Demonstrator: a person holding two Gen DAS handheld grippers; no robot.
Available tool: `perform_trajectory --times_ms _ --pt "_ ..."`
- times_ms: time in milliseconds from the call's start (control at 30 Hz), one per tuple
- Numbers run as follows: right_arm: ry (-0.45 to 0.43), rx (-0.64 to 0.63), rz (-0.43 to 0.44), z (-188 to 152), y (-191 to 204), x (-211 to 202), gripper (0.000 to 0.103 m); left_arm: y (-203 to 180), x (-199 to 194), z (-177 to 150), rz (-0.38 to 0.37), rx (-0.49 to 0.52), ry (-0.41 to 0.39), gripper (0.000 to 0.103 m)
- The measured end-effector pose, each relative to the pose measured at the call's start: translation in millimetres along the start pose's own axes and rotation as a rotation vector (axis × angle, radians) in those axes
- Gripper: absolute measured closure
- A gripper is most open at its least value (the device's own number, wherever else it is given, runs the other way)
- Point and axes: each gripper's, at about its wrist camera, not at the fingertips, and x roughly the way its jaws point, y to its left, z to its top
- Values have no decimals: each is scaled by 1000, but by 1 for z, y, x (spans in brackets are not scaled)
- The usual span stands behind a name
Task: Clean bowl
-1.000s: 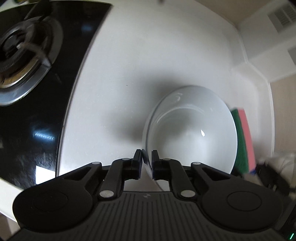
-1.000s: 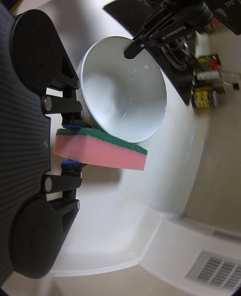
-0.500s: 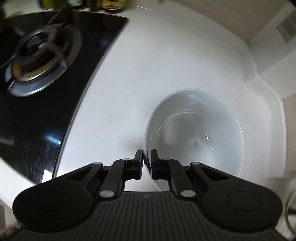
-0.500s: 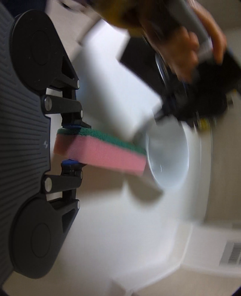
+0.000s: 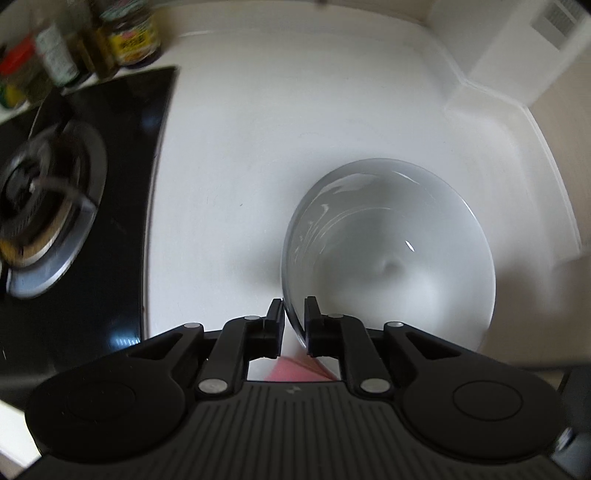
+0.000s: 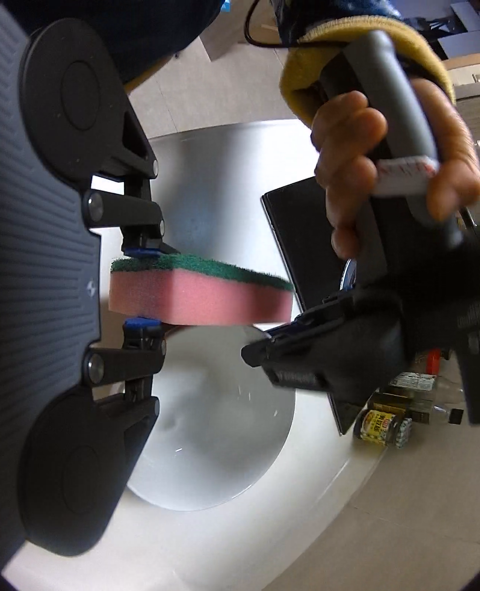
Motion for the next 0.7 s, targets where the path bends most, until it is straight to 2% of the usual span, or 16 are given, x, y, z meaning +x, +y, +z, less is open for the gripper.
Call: perform_trajectory --times_ms 100,333,467,700 --pt "16 14 23 -7 -9 -9 79 4 -2 -4 -2 76 -21 84" --pt "63 16 52 -29 -20 -34 79 24 -3 -14 -8 141 -72 81" --pt "102 -47 71 -37 -27 -51 79 30 4 -11 1 198 -92 80" --pt "198 -187 111 -31 -46 -67 79 38 19 -2 23 289 -121 79"
